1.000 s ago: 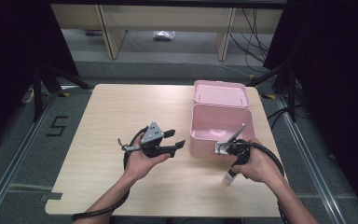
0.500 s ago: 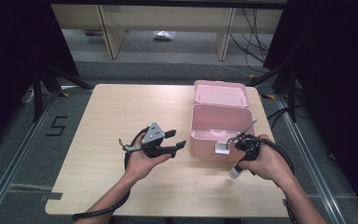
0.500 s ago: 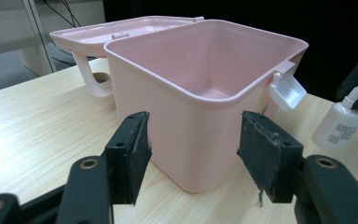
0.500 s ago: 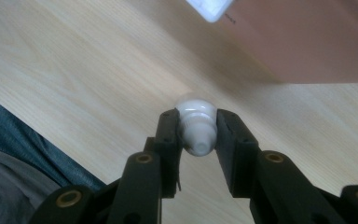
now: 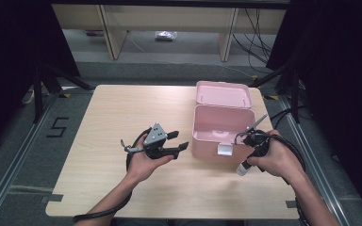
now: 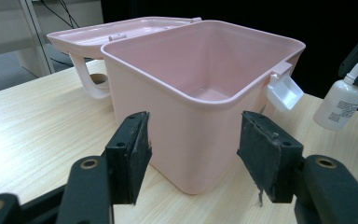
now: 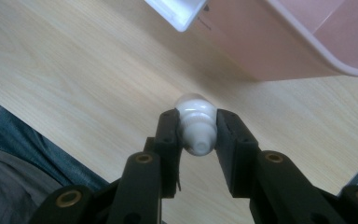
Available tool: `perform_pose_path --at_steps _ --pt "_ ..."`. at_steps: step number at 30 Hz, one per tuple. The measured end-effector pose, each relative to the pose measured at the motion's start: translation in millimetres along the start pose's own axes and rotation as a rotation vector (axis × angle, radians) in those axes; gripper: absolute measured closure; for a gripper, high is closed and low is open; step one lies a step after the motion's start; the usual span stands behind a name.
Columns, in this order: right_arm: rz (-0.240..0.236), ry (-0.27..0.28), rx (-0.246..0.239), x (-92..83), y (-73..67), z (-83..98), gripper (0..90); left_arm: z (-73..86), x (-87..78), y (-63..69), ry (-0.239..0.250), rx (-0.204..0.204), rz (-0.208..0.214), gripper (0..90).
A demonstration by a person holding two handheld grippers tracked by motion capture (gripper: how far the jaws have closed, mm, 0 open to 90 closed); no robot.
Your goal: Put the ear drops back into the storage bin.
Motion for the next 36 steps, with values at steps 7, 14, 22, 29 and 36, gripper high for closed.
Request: perform_pose_path --at_steps 7,14,22,29,36 --pt "0.015 0.019 -0.012 -8.4 5.5 -1.1 71.7 -0.8 0.0 0.3 -0.003 0.006 0.002 42.0" --pt "0.008 0.027 0.019 -17.4 7.4 0.3 71.8 -0.5 0.9 1.0 -0.004 0.003 0.002 42.0" --pt "0.013 0.038 0.025 -25.0 9.4 0.2 71.8 -0.8 0.3 0.3 -0.006 0.005 0.001 42.0" --pt "0.015 0.039 0.018 -29.8 10.8 -0.7 71.8 -0.9 -0.1 -0.2 -0.004 0.008 0.001 41.9" --pt "0.010 0.046 0.020 -34.0 10.9 -1.4 71.8 -0.8 -0.4 0.5 -0.003 0.004 0.001 41.9"
Point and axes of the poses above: each handheld gripper's, and its own axes: x roughly forward along the jaws, z roughly out of its underside, y roughly to its right, the point moved 2 cm from there along x, roughly forward along the jaws, and after that the axes turned 8 degrees about -y, right-handed, at the moved point
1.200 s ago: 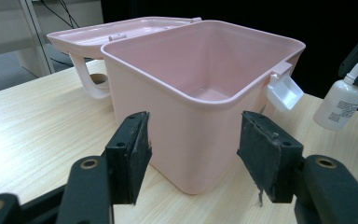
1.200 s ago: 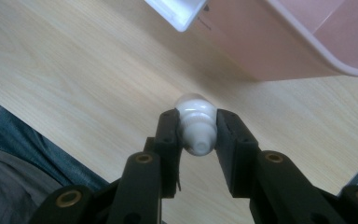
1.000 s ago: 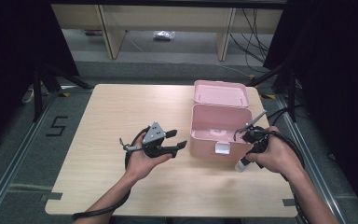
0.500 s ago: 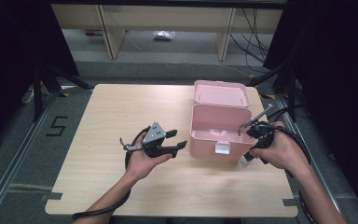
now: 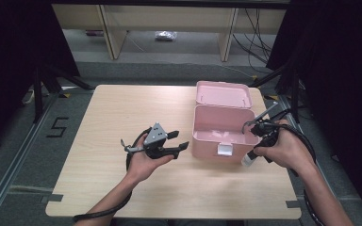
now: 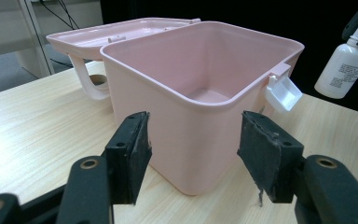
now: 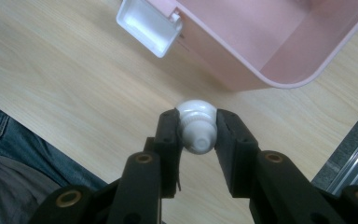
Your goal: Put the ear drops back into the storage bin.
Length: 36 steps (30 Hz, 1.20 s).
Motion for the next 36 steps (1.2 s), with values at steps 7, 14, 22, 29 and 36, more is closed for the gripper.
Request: perform_pose_path --at_steps 7,14,22,29,36 --pt "0.005 0.008 -0.004 -5.1 1.8 -1.1 71.8 -0.3 0.0 0.3 0.002 0.001 0.002 41.8" --pt "0.004 0.011 0.008 -8.1 2.0 -2.8 71.8 -1.0 -0.1 1.4 0.003 0.002 0.003 41.8" --pt "-0.034 0.031 -0.001 -14.2 4.2 -4.7 71.8 -1.9 -1.0 1.8 0.006 0.006 0.003 41.8" --pt "-0.019 0.032 0.002 -19.9 6.9 -6.9 71.8 -1.9 -0.8 2.1 0.006 0.006 0.003 41.8" --pt "-0.003 0.038 0.021 -26.5 5.7 -9.5 71.8 -1.5 -0.6 2.0 0.006 0.006 0.003 41.8"
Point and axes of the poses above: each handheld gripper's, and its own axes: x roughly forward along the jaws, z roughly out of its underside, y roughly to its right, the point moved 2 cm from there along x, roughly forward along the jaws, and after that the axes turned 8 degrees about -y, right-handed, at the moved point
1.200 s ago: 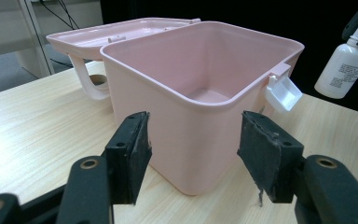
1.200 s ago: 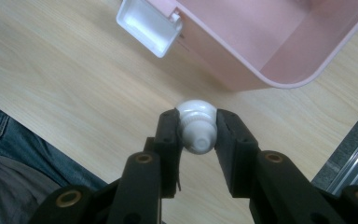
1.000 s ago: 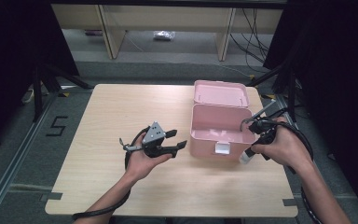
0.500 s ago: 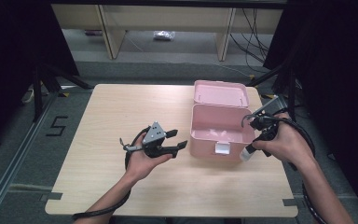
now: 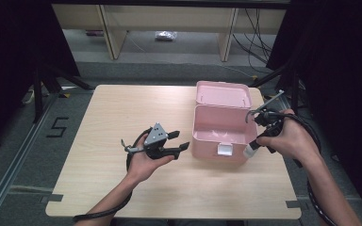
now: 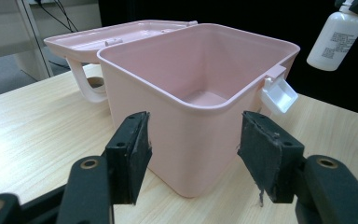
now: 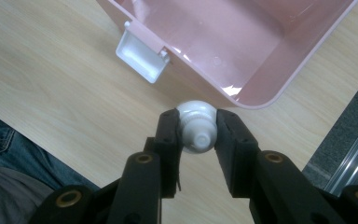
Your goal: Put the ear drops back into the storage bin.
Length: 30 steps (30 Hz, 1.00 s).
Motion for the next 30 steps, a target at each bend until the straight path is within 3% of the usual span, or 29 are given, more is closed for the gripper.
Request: perform_pose_path --at_steps 8,9,10,11,12,16,17,21,22,23,24,25,26,30 --pt "0.004 0.008 -0.013 -4.9 2.0 -3.7 71.8 0.4 -0.3 -0.1 0.001 -0.001 -0.001 41.7" --pt "0.001 0.005 0.002 -7.7 0.0 -4.6 71.8 0.3 -0.3 -0.1 0.000 -0.001 -0.001 41.7" --pt "0.031 0.000 -0.018 -8.4 2.0 -4.5 71.8 0.3 -0.4 -0.2 0.000 -0.002 -0.001 41.7" --pt "0.023 0.001 -0.017 -8.9 2.3 -4.8 71.8 0.2 -0.4 -0.2 0.000 -0.002 -0.001 41.7" --pt "-0.015 0.021 -0.012 -7.9 3.0 -5.4 71.8 0.1 -0.5 -0.2 0.000 0.000 0.000 41.7" --pt "-0.005 0.024 -0.005 -9.8 4.0 -6.6 71.8 -0.1 -0.6 -0.1 0.002 0.000 0.000 41.7" --pt "-0.005 0.032 -0.023 -9.6 5.1 -6.8 71.8 -0.2 -0.5 0.0 0.002 0.000 0.001 41.7" --pt "-0.010 0.027 0.004 -11.9 6.4 -8.8 71.8 -0.2 -0.4 0.4 0.003 -0.002 0.001 41.7" --pt "0.012 0.038 -0.024 -11.5 7.6 -8.9 71.8 -0.1 -0.4 0.5 0.003 -0.001 0.001 41.6" --pt "0.021 0.015 0.003 -14.2 5.9 -9.2 71.8 -0.1 -0.4 0.6 0.003 -0.001 0.001 41.7" --pt "-0.011 0.001 0.028 -15.5 5.0 -10.2 71.8 0.0 -0.4 0.6 0.003 0.000 0.001 41.7" --pt "-0.021 0.023 0.020 -14.6 6.3 -10.4 71.8 0.1 -0.3 0.6 0.003 0.000 0.001 41.7" --pt "-0.012 0.042 -0.019 -13.0 10.3 -10.8 71.8 0.2 -0.1 0.6 0.004 -0.001 0.000 41.7" --pt "0.010 0.034 0.003 -14.9 12.6 -12.8 71.8 0.9 0.1 0.9 0.001 -0.001 0.002 41.7"
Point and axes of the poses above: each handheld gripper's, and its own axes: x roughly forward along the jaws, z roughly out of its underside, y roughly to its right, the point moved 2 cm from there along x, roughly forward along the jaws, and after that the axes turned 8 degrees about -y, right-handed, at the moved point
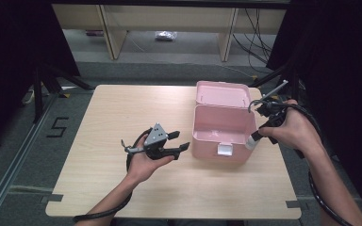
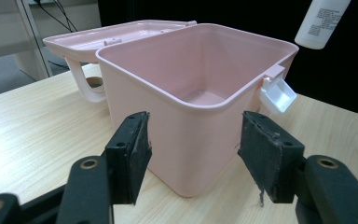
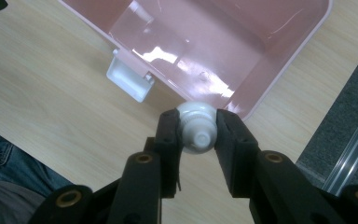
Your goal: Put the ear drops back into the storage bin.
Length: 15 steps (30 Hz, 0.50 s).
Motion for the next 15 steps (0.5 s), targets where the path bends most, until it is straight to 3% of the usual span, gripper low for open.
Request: perform_pose_path --at_steps 3,5,6,8,10,13,14,15 --pt "0.025 0.014 -0.012 -2.7 0.2 -2.0 71.8 0.1 0.0 -0.3 0.000 0.001 0.000 41.6" --pt "0.007 -0.013 -0.022 -5.3 2.6 -3.6 71.8 -0.2 -0.3 -0.5 0.002 0.001 -0.001 41.6" --pt "0.013 -0.008 0.012 -6.7 0.2 -5.0 71.8 -0.2 -0.3 -0.6 0.003 0.000 -0.001 41.6" --pt "0.034 0.006 -0.004 -6.5 1.7 -6.0 71.8 -0.2 -0.6 -1.0 0.002 0.000 -0.002 41.6" --pt "0.022 -0.017 -0.019 -8.4 4.9 -8.1 71.9 -0.2 -0.8 -1.4 0.001 -0.001 -0.002 41.6" --pt "0.027 0.003 0.009 -8.2 4.4 -10.5 71.8 0.2 -0.7 -1.2 0.001 -0.003 -0.003 41.6" --pt "0.019 -0.007 0.039 -9.0 3.6 -11.9 71.9 0.3 -0.6 -1.1 0.002 -0.003 -0.002 41.6" --pt "0.025 -0.010 0.021 -8.0 6.1 -12.5 71.8 0.4 -0.6 -1.1 0.001 -0.001 -0.002 41.6"
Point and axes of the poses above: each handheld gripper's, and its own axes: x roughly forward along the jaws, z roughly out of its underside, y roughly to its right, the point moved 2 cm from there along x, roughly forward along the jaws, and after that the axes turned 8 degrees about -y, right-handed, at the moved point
